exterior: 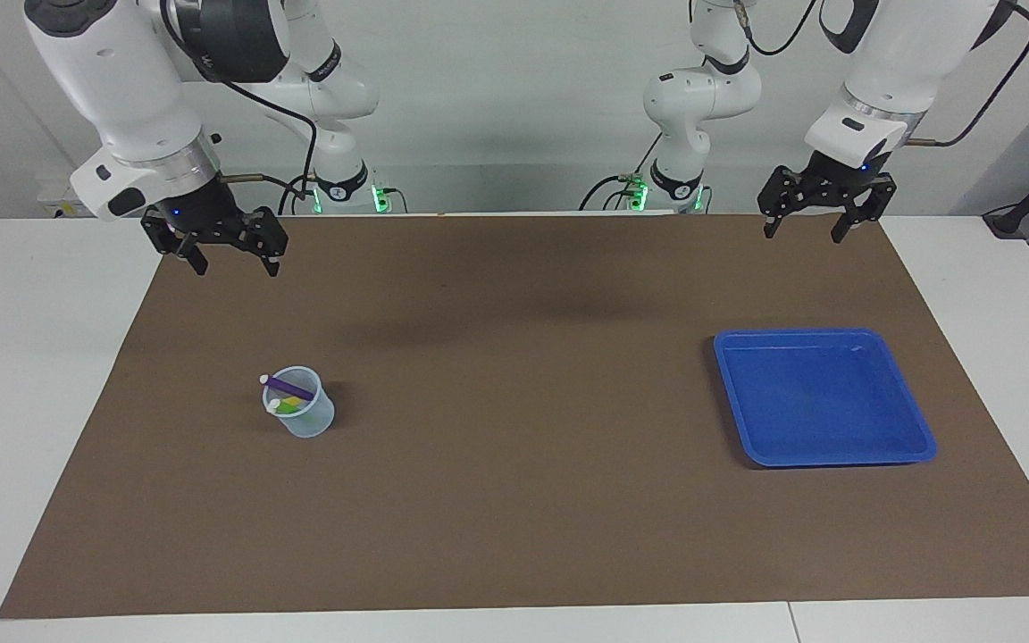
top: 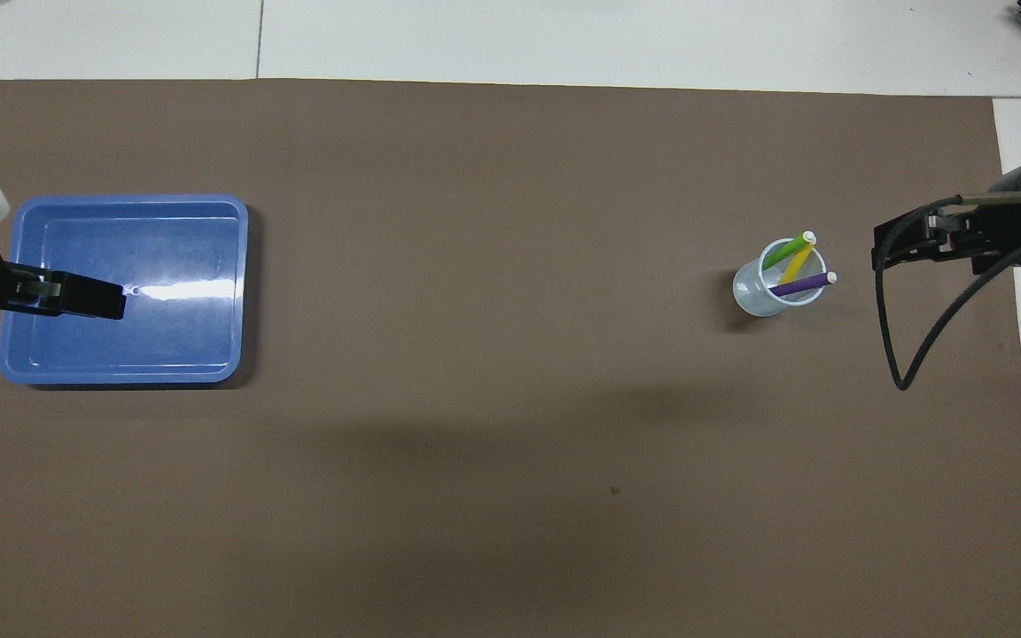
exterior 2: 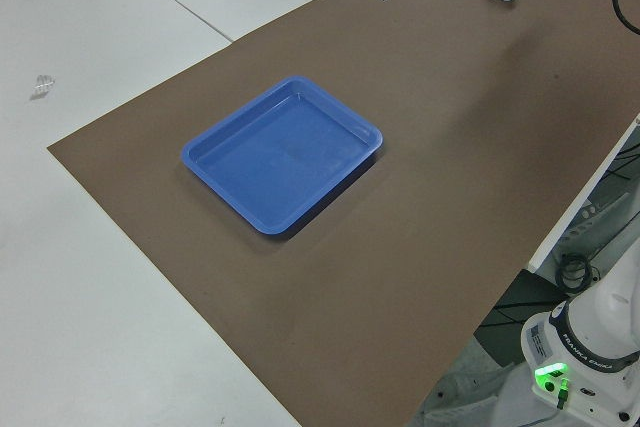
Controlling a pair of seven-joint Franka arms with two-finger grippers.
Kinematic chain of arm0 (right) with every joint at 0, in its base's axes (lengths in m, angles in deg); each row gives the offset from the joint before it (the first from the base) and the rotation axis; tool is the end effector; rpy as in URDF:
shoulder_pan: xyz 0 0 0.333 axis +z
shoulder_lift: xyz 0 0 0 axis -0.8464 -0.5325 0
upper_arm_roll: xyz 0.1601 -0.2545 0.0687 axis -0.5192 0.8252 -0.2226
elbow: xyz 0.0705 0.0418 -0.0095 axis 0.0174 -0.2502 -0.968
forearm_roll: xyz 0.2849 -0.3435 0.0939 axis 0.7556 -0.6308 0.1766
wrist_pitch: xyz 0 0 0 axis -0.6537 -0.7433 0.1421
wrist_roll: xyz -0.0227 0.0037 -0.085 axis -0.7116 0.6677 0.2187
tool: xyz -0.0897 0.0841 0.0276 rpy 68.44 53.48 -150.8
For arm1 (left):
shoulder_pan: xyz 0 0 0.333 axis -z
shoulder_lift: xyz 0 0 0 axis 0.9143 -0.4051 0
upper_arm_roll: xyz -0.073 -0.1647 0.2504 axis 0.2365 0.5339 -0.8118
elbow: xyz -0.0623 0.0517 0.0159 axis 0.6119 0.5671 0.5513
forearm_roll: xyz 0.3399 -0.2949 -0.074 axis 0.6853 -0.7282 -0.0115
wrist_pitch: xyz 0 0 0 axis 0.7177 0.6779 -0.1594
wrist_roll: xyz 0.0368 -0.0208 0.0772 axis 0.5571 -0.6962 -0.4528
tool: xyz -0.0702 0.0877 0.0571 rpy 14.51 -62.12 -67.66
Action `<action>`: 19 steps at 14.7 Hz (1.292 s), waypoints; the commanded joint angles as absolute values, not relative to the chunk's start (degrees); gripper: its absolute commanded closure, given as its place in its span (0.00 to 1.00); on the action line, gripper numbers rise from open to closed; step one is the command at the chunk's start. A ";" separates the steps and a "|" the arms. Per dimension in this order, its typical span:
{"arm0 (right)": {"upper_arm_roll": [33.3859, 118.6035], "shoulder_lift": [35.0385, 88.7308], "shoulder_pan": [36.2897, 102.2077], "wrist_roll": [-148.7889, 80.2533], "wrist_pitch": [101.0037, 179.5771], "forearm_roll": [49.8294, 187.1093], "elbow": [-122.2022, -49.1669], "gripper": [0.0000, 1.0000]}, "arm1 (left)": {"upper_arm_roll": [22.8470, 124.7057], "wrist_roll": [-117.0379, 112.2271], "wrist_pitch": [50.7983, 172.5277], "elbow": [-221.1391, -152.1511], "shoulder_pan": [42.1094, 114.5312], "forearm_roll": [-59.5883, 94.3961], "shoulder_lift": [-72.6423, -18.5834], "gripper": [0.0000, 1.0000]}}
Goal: Transfer and insert pens with both arms
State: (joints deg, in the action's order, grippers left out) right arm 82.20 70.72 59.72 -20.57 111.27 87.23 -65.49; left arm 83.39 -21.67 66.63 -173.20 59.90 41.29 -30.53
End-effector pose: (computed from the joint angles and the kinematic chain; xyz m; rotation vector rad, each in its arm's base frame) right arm 0.6486 0.0307 0.5867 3.1293 -0.0747 -0.0394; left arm 0.5934 -0.0746 0.6028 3.1238 -0.2785 0.0703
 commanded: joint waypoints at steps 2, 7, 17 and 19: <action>81.88 70.81 59.14 -21.87 111.55 88.41 -65.95 0.00 | 82.79 -22.68 67.58 -173.86 59.87 42.01 -30.02 0.00; 81.96 71.16 59.06 -21.61 111.64 88.41 -66.48 0.00 | 82.44 -22.68 67.67 -173.86 59.78 42.01 -30.02 0.00; 81.96 71.16 59.14 -21.70 111.55 88.41 -66.48 0.00 | 82.53 -22.59 66.97 -173.86 59.86 42.01 -30.02 0.00; 81.96 71.16 58.88 -21.79 111.20 88.41 -66.48 0.00 | 82.35 -22.59 67.14 -173.86 59.52 42.01 -30.02 0.00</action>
State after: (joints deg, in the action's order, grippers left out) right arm 82.22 70.71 59.67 -20.57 111.21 87.25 -65.79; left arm 82.70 -21.76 66.76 -173.21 59.79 41.33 -30.54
